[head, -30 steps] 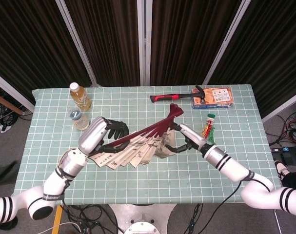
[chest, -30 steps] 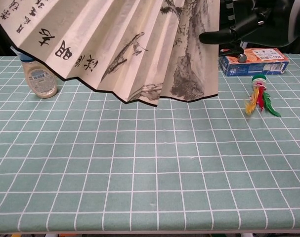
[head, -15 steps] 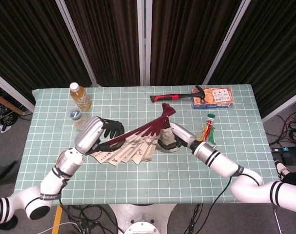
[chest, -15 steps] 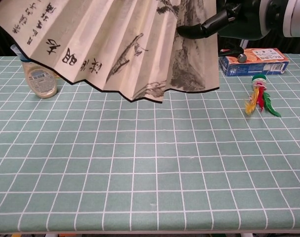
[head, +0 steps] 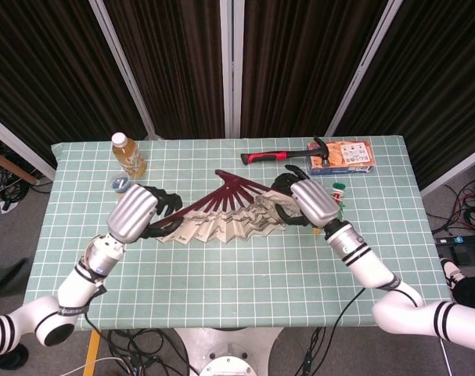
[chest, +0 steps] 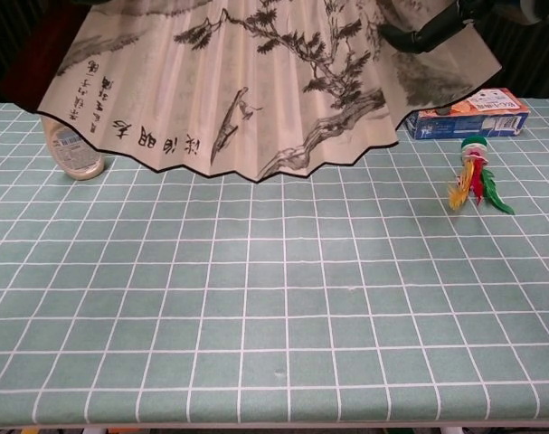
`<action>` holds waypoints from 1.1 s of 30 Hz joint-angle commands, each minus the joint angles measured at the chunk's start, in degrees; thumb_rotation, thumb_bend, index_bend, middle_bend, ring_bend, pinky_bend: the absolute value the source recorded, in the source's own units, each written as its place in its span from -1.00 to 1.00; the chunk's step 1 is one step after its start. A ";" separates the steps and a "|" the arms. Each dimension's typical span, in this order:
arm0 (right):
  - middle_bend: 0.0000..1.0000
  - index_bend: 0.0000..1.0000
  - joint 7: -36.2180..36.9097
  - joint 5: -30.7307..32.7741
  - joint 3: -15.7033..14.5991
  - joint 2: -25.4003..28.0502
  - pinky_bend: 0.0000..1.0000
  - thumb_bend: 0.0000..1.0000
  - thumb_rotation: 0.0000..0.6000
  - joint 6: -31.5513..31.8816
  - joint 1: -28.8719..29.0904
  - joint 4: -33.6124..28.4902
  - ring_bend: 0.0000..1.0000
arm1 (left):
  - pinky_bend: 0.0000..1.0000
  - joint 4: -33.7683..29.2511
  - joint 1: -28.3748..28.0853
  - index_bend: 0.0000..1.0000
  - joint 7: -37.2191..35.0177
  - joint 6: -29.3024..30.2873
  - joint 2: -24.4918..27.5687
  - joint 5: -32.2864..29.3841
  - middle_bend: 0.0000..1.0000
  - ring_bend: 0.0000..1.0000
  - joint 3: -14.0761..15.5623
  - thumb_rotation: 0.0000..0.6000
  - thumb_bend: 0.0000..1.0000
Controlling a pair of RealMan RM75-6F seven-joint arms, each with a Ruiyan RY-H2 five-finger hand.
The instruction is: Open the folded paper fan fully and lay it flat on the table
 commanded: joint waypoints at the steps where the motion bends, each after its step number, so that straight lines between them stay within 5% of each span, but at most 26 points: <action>1: -0.21 0.52 -9.50 -2.20 -1.20 -3.70 -0.84 0.23 1.00 8.31 -2.94 3.58 -0.55 | 0.50 3.99 0.53 0.20 6.65 1.89 -2.91 2.17 0.43 0.41 1.13 1.00 -0.23; 11: -0.22 0.47 -14.39 -9.74 -2.82 -10.61 -0.88 0.23 1.00 17.39 -5.57 16.26 -0.55 | 0.40 10.87 0.83 0.18 18.22 4.35 -7.87 5.52 0.39 0.37 2.26 1.00 -0.22; 25: -0.34 0.26 -8.46 -18.46 -4.40 -26.19 -1.00 0.21 1.00 28.84 -6.71 45.86 -0.66 | 0.36 21.88 1.19 0.10 30.49 7.11 -14.97 11.50 0.30 0.33 4.81 1.00 -0.24; 33: -0.38 0.18 -6.29 -18.90 -4.90 -31.71 -1.00 0.19 1.00 30.78 -7.30 55.70 -0.73 | 0.35 25.06 2.45 0.07 35.84 7.33 -17.54 11.67 0.27 0.32 5.96 1.00 -0.24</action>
